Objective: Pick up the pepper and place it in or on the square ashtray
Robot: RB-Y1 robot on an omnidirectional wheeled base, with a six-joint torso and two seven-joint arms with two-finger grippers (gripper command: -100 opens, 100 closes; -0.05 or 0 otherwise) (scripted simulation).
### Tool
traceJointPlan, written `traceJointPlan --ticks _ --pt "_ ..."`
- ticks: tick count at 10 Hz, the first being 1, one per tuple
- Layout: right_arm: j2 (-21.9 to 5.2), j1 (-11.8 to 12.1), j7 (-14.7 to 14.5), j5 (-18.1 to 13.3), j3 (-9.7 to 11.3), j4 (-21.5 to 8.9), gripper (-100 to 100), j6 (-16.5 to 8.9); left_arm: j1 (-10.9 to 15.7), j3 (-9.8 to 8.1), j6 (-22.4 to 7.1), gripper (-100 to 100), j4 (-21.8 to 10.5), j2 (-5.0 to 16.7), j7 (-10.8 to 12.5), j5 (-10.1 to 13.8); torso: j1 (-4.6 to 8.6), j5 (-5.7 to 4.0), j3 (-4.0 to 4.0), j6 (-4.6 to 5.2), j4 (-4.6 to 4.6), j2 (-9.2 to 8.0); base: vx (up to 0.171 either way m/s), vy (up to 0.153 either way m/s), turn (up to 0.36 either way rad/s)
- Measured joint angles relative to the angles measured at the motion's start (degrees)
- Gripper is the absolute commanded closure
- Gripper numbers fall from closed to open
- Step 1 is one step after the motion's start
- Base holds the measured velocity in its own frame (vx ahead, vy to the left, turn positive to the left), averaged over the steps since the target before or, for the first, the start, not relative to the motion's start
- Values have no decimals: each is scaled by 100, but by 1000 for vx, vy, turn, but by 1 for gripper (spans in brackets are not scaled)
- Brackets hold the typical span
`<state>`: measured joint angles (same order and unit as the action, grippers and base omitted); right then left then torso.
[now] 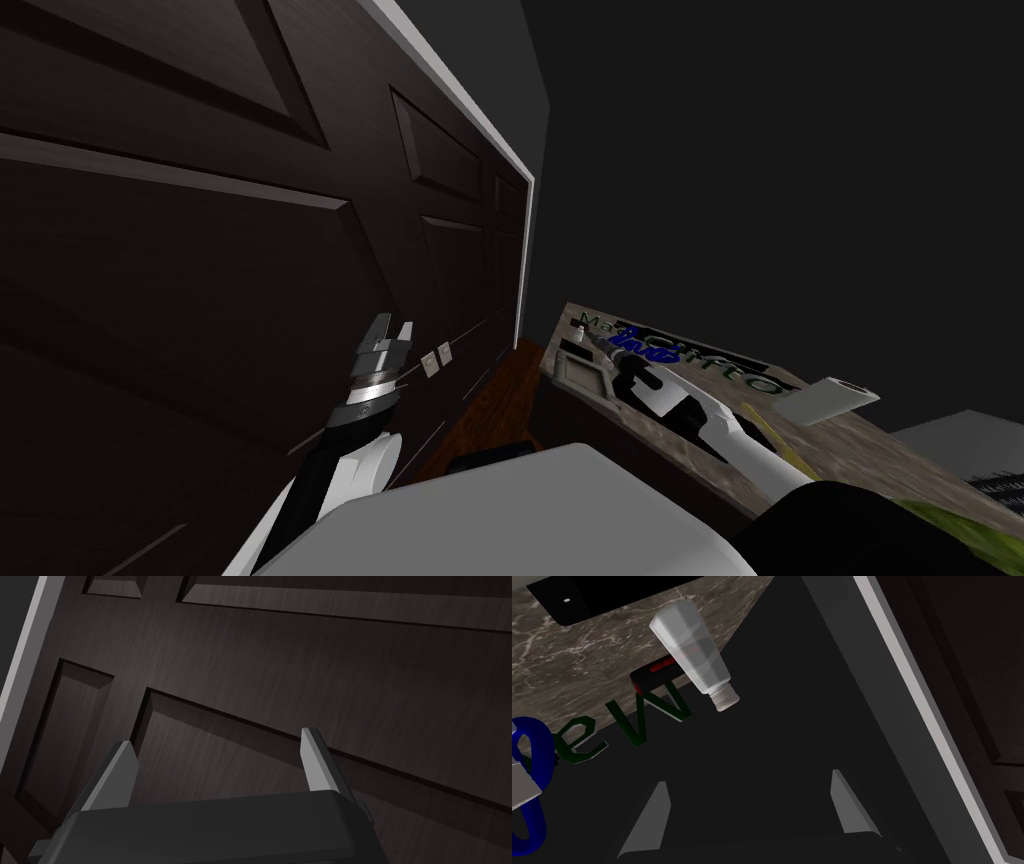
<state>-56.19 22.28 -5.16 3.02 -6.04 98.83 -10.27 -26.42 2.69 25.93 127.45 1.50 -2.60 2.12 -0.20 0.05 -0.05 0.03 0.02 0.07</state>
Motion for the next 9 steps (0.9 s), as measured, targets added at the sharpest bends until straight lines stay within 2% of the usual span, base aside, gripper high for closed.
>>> traceJointPlan --ticks 3,4,5,7,9 --pt "-339 1 -53 46 78 -349 -100 -217 0 0 0 0 0 0 0 0 3 0 1 2 0 -3 36 44 42" --pt "-474 -63 -83 58 163 -568 -100 -267 0 0 0 0 0 0 0 0 2 0 1 1 0 -2 59 70 65" --pt "-604 48 -125 42 164 -689 -100 -362 0 0 0 0 0 0 0 0 -6 2 -2 2 1 3 46 43 12" --pt "-769 -12 -185 39 286 -906 -100 -556 0 0 0 0 0 0 0 0 4 0 0 1 0 -1 32 28 26" --pt "-927 -64 -225 59 408 -1183 -100 -641 0 0 0 0 0 0 0 0 3 -1 3 2 -1 -6 32 47 25"
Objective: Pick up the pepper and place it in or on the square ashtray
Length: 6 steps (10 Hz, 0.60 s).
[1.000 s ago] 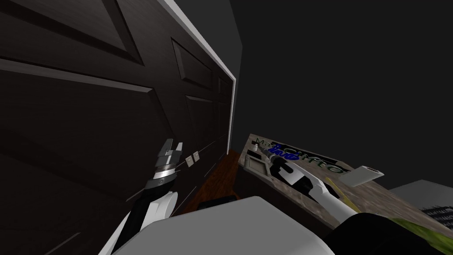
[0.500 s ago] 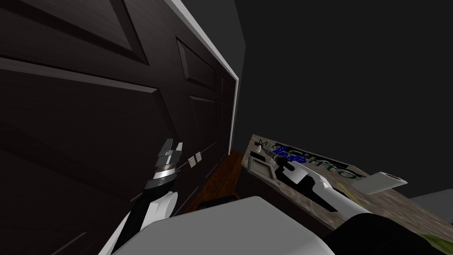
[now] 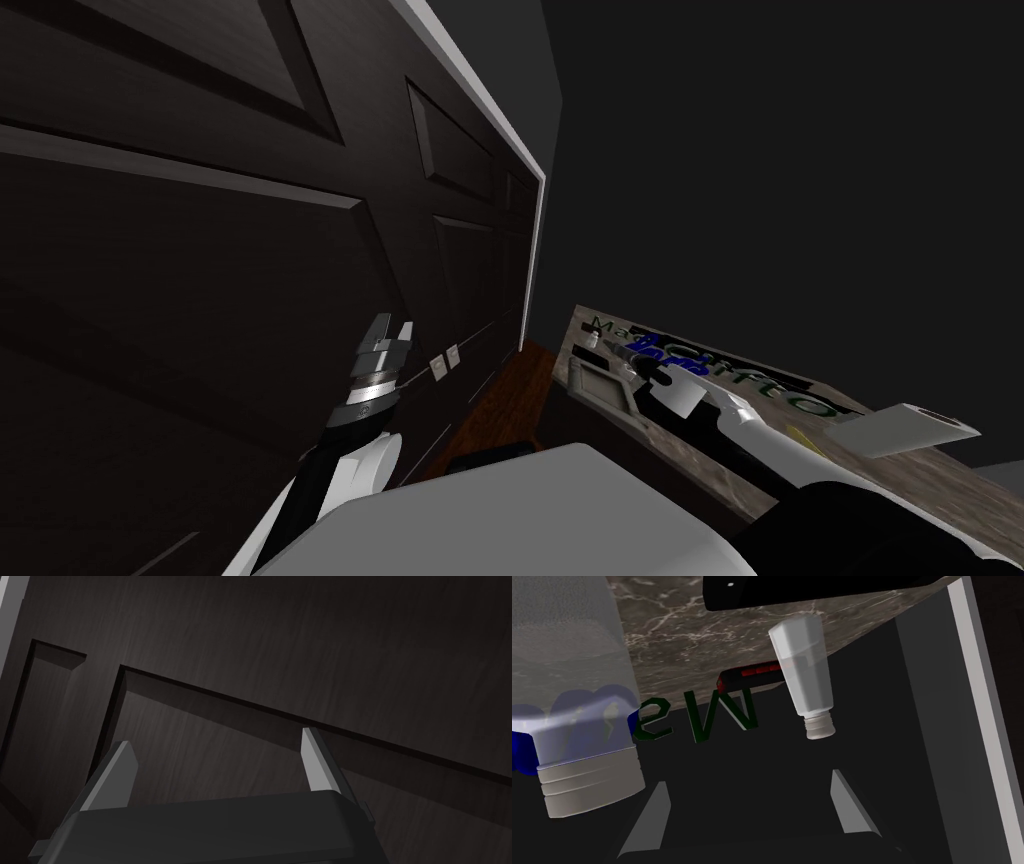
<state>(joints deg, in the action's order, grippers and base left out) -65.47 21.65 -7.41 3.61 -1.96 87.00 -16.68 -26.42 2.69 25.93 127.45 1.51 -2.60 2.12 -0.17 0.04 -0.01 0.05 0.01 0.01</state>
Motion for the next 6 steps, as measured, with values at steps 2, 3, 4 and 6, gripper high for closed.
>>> traceJointPlan --ticks 2,3,4,6 --pt "-214 79 -34 43 83 -264 -100 -64 0 0 0 0 0 0 0 0 -1 1 0 0 0 -1 26 43 7" --pt "-305 29 -56 72 191 -443 -100 -87 0 0 0 0 0 0 0 0 -3 1 0 0 0 -1 37 56 14" --pt "-421 50 -78 107 284 -595 -100 -128 0 0 0 0 0 0 0 0 -6 2 -1 1 0 1 42 69 19" --pt "-528 55 -141 83 471 -848 -100 -222 0 0 0 0 0 0 0 0 0 -23 -4 10 9 -2 33 73 0"
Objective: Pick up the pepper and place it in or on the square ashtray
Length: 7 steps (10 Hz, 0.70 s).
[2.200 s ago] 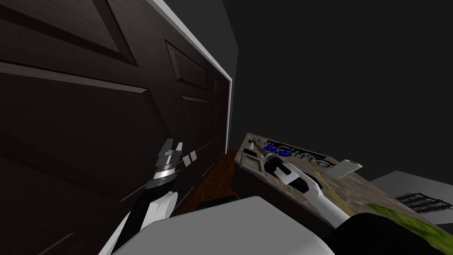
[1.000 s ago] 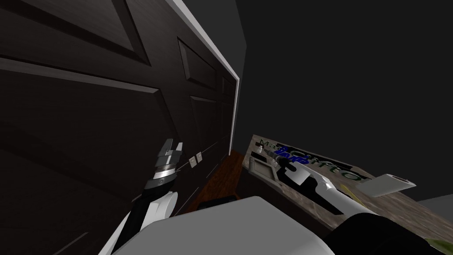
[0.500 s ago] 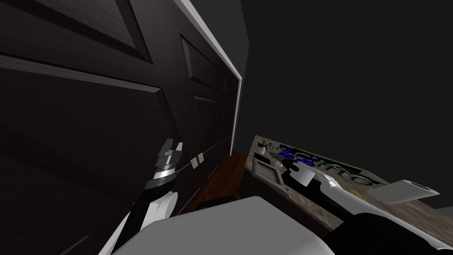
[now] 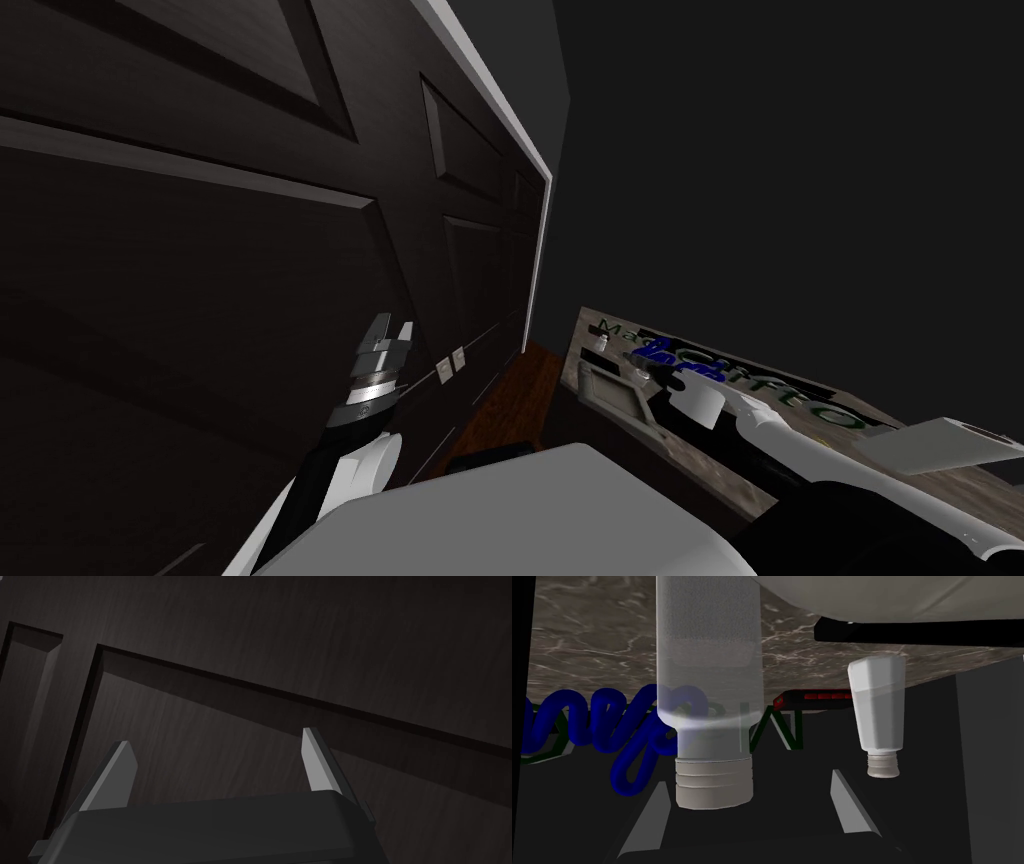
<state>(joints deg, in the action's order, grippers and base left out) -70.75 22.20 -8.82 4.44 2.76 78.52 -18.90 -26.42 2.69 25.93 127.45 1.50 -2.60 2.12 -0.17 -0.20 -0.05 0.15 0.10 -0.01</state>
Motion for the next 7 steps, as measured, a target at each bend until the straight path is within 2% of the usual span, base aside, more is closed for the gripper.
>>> traceJointPlan --ticks 2,3,5,6,7 --pt "-211 -1 -40 103 276 -228 -100 -72 0 0 0 0 0 0 0 0 0 -28 5 20 8 -18 44 91 -3" --pt "-224 129 -41 52 332 -149 -100 -184 0 0 0 0 0 0 0 0 -10 -44 9 34 12 -30 21 82 -18" --pt "-242 116 -66 102 541 -341 -100 -119 0 0 0 0 0 0 0 0 8 -56 26 45 9 -61 3 41 -14" --pt "-246 111 -71 112 559 -352 0 -110 0 -1 0 0 0 1 0 0 21 -58 29 45 7 -66 0 0 0" --pt "-246 112 -71 110 557 -351 -100 -111 0 3 0 0 -1 1 1 0 27 -60 30 44 6 -67 76 -48 98"
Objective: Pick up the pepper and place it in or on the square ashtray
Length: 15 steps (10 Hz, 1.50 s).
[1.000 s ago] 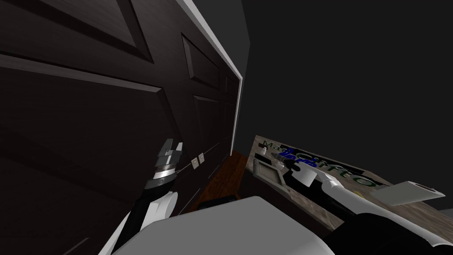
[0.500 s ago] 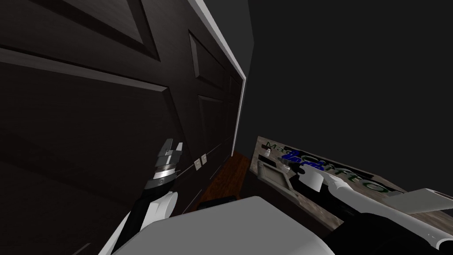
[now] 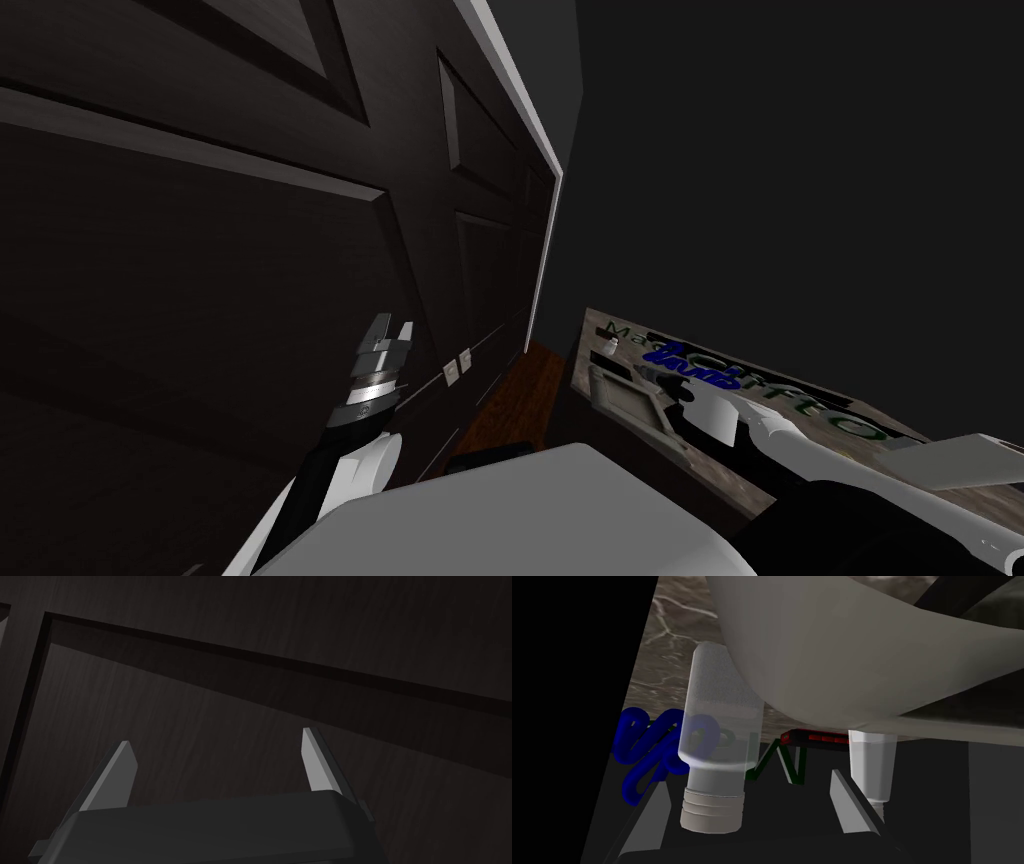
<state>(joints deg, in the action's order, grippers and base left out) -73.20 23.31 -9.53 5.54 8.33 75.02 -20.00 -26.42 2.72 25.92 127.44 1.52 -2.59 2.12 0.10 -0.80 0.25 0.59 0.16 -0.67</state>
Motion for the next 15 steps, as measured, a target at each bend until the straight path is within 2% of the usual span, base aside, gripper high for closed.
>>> traceJointPlan --ticks 1,2,6,7,8,9,10,11,12,14,15 --pt "51 -16 -23 -58 2 -64 -100 -10 -8 9 -5 0 -8 2 2 -1 8 -5 -12 -7 -1 27 45 -37 40" --pt "56 -19 -30 -66 1 -73 100 -13 -12 10 -6 0 -10 2 2 -1 1 -6 -15 -2 0 31 3 -9 -19" --pt "37 -22 -29 -68 -15 -84 100 -24 -11 10 -6 0 -10 2 2 -1 -1 -26 -19 -13 7 32 0 -2 -1" --pt "37 -21 -31 -69 -14 -84 0 -24 -11 10 -6 0 -10 2 2 -1 0 -27 -19 -13 6 32 0 0 0" --pt "37 -21 -31 -69 -14 -84 100 -24 -11 10 -6 0 -10 2 2 -1 0 -27 -19 -13 6 32 0 0 0" --pt "37 -21 -32 -70 -14 -84 0 -24 -11 10 -6 0 -10 2 2 -1 1 -27 -19 -13 6 32 0 0 0" --pt "37 -21 -32 -70 -14 -84 100 -25 -11 10 -6 0 -10 2 2 -1 1 -27 -19 -13 6 31 -71 -39 214" --pt "-16 -81 -74 -58 -10 -78 100 -69 -9 10 -6 0 -10 2 2 -1 9 -23 -12 -33 1 20 -148 -70 345" --pt "-123 -33 -111 -73 -112 6 100 -105 -8 10 -6 0 -10 2 2 -1 14 -22 0 -32 -4 -1 -174 -60 288" --pt "-285 -195 -247 -79 -141 37 100 -184 -9 10 -6 0 -11 2 2 -1 18 -24 8 -17 -6 -14 -139 -62 192" --pt "-420 -166 -294 -63 -203 91 100 -212 -9 10 -6 0 -11 2 2 -1 16 -23 9 -23 -6 -15 -149 -46 257"
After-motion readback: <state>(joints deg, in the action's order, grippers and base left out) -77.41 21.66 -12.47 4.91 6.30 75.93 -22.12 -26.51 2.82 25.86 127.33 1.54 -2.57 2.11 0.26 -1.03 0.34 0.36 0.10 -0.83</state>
